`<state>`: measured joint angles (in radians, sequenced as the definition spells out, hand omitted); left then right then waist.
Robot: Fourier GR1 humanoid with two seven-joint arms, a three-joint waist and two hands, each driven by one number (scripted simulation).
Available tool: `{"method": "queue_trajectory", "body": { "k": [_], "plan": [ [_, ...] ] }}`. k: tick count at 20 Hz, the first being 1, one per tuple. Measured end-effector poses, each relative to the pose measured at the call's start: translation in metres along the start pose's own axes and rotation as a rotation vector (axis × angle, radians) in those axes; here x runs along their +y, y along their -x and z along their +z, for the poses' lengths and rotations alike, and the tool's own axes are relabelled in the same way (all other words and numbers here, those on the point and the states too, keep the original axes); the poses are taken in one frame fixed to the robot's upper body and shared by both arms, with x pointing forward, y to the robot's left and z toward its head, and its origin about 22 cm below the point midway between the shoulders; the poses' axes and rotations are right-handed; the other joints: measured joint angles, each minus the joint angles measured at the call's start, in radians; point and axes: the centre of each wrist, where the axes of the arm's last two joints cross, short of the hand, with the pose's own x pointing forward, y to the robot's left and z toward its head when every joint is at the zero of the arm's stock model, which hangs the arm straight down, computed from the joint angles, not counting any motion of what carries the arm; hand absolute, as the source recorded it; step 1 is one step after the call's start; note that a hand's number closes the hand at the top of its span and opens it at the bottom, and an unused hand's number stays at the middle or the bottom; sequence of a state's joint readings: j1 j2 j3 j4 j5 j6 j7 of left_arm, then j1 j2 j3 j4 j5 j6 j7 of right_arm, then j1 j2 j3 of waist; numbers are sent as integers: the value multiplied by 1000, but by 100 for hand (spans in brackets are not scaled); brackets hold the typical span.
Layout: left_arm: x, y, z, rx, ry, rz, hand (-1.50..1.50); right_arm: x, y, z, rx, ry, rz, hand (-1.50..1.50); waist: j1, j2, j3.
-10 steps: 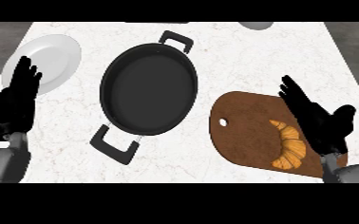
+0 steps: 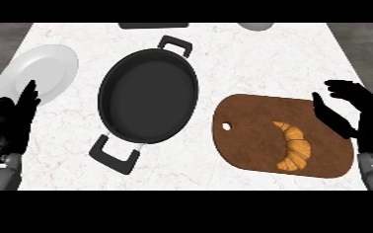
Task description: Pick the croissant from the cutting board and place it in the pot
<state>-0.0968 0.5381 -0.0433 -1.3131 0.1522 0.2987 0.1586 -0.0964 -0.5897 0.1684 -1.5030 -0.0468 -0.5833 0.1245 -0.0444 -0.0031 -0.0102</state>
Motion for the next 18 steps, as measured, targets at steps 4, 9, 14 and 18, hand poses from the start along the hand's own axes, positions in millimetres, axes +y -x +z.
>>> {"method": "queue_trajectory", "body": {
  "k": [4,9,14,18],
  "plan": [
    [-10,8,6,63,37,-25,0,19,14,26,-79,228,90,-150,3,-4,4],
    [-13,-2,7,91,54,-47,0,33,20,68,-108,281,212,-150,15,-5,4],
    [-12,-3,12,103,54,-56,0,18,27,87,28,229,374,-150,17,-5,0],
    [-16,-10,12,96,57,-63,0,10,12,90,144,146,494,-150,24,-2,-1]
  ]
}}
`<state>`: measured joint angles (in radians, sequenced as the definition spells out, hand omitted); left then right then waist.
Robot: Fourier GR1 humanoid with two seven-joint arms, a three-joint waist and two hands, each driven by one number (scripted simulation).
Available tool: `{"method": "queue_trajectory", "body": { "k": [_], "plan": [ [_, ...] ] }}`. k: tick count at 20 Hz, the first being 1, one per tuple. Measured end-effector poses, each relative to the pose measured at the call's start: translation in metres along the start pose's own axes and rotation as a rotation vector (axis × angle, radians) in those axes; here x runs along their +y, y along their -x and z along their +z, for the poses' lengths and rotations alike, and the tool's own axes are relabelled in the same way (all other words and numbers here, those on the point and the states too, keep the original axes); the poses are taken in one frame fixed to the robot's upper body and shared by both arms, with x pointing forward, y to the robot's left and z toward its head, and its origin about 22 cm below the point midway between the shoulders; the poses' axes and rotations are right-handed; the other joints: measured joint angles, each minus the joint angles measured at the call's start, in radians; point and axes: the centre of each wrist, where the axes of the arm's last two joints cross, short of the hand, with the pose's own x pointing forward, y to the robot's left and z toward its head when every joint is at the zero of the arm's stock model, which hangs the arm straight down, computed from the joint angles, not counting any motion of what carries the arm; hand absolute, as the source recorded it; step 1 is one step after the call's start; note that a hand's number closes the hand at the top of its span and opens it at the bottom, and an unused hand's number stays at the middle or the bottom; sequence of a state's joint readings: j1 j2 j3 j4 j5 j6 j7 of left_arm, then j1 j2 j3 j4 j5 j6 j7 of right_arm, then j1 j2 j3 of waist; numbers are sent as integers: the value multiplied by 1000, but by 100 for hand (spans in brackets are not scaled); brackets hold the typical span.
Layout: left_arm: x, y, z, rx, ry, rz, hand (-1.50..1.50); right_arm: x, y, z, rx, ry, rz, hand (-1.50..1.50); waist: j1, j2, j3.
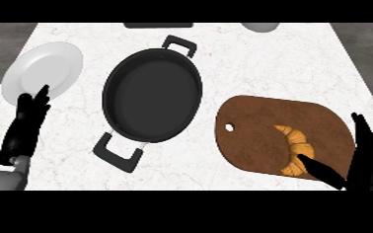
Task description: Pick the croissant from the cutting board and place it in the pot
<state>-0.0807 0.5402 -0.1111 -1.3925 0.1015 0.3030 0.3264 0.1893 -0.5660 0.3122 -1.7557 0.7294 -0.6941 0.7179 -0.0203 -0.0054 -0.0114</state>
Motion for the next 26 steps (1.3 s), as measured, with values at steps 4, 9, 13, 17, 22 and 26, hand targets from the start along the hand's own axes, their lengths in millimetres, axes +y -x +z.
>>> {"method": "queue_trajectory", "body": {
  "k": [4,9,13,17,22,26],
  "plan": [
    [0,-3,-1,-7,8,-11,0,-12,-21,6,89,-137,125,-150,14,3,0],
    [-5,-6,-1,-11,22,-8,0,-27,-63,22,131,-313,184,-150,25,5,3],
    [-5,-9,-1,-12,32,-7,0,-38,-83,19,146,-353,203,-150,31,6,6],
    [-5,-10,-1,-11,35,-9,0,-39,-91,19,168,-378,220,-150,29,6,7],
    [-4,-12,-1,-10,28,-1,0,-31,-93,17,196,-399,232,-150,27,5,9],
    [-4,-10,0,-6,22,0,0,-25,-89,13,221,-416,251,-150,25,5,10]
  ]
}}
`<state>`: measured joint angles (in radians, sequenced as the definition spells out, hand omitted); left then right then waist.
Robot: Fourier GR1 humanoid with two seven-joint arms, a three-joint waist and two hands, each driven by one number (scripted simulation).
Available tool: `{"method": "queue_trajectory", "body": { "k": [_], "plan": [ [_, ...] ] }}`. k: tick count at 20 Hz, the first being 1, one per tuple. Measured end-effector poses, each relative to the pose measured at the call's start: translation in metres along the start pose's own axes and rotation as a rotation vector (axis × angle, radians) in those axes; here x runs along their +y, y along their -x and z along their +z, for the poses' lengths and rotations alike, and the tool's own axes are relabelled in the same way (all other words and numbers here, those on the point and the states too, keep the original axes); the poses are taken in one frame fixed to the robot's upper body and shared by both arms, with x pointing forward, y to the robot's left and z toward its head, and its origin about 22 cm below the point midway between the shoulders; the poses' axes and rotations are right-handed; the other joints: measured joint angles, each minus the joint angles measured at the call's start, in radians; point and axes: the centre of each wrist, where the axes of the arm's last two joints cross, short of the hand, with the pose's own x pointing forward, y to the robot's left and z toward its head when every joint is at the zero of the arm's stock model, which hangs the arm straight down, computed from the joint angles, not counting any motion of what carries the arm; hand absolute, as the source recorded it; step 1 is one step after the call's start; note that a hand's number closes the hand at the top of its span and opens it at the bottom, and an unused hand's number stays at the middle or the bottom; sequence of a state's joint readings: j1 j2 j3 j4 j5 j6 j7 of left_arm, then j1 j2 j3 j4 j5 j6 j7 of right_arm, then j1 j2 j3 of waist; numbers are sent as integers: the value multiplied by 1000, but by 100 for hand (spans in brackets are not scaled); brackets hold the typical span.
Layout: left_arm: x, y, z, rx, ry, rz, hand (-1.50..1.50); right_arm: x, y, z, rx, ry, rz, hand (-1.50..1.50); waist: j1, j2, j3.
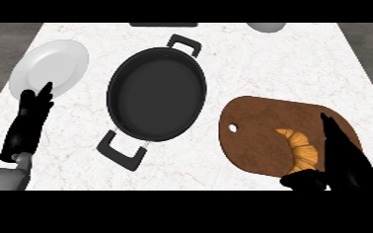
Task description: Pick the croissant from the cutting board and place it in the pot
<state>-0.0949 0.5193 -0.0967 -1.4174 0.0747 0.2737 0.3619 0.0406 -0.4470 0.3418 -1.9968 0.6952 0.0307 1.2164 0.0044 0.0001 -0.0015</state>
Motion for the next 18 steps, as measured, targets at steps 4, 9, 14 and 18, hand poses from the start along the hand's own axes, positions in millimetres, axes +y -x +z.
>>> {"method": "queue_trajectory", "body": {
  "k": [4,9,14,18],
  "plan": [
    [-5,5,-5,1,1,0,0,13,-4,-12,22,-9,15,-150,-1,1,0],
    [-1,0,-5,-2,2,0,0,29,-8,-25,44,4,38,-150,0,0,1],
    [-3,7,-2,2,4,4,0,30,-5,-33,84,2,49,-150,-2,0,1],
    [-2,5,0,1,3,4,0,36,-3,-37,116,-28,47,-150,-2,0,1]
  ]
}}
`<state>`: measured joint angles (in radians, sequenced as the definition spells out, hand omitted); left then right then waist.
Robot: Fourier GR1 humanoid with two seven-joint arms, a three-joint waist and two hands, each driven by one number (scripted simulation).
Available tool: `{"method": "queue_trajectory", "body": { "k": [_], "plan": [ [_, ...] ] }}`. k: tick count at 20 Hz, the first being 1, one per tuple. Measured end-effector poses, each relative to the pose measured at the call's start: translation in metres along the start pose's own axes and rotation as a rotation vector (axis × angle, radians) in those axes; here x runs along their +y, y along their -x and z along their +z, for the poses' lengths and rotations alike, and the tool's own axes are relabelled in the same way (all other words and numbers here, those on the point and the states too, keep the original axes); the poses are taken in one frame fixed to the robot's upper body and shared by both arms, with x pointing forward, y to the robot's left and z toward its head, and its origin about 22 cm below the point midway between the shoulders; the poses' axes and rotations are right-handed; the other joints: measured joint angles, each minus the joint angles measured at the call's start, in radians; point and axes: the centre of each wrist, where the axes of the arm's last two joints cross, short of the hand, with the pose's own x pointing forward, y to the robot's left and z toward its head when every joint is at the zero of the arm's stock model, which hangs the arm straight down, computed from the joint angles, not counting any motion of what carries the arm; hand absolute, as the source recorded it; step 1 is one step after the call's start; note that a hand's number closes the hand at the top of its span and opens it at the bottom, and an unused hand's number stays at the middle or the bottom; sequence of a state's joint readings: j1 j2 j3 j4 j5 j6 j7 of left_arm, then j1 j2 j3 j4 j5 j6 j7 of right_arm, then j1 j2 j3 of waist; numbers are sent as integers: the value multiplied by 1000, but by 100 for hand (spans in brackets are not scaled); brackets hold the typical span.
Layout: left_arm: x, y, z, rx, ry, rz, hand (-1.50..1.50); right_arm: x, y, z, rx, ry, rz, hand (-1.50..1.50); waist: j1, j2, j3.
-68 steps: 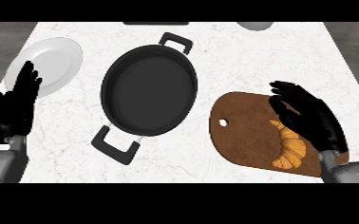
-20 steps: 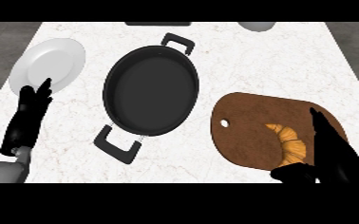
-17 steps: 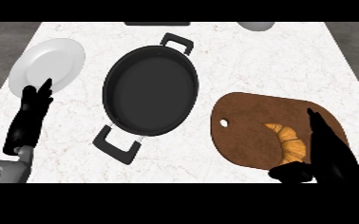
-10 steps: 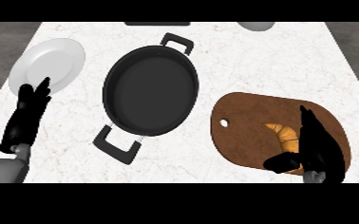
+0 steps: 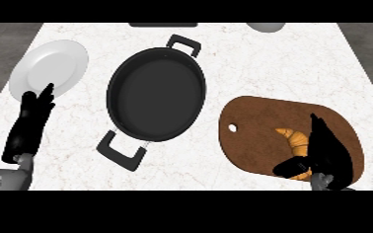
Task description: Pick the croissant from the cutting board and place it in the pot
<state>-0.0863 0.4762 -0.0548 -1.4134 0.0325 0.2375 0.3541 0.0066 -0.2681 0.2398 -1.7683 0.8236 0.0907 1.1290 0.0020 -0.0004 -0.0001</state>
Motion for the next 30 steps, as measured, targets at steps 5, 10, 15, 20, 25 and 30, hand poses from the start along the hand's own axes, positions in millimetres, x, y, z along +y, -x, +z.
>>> {"method": "queue_trajectory", "body": {
  "k": [5,10,15,20,25,30],
  "plan": [
    [-1,-4,-3,2,-4,-10,0,1,-4,-13,28,-21,-3,-150,-1,0,0],
    [-2,-6,0,-1,0,-7,0,15,-2,-25,65,-48,-2,-150,0,0,0],
    [-2,-1,-2,-2,0,-2,0,18,4,-31,83,-58,-12,-150,-2,0,0],
    [3,-7,0,2,0,-3,0,23,5,-36,98,-66,-20,150,-2,-1,-1],
    [3,2,-2,3,0,-7,0,26,13,-40,79,-39,-23,150,-3,-5,-6],
    [1,4,-2,5,-3,-3,0,26,12,-34,40,32,32,150,-2,-5,-5]
  ]
}}
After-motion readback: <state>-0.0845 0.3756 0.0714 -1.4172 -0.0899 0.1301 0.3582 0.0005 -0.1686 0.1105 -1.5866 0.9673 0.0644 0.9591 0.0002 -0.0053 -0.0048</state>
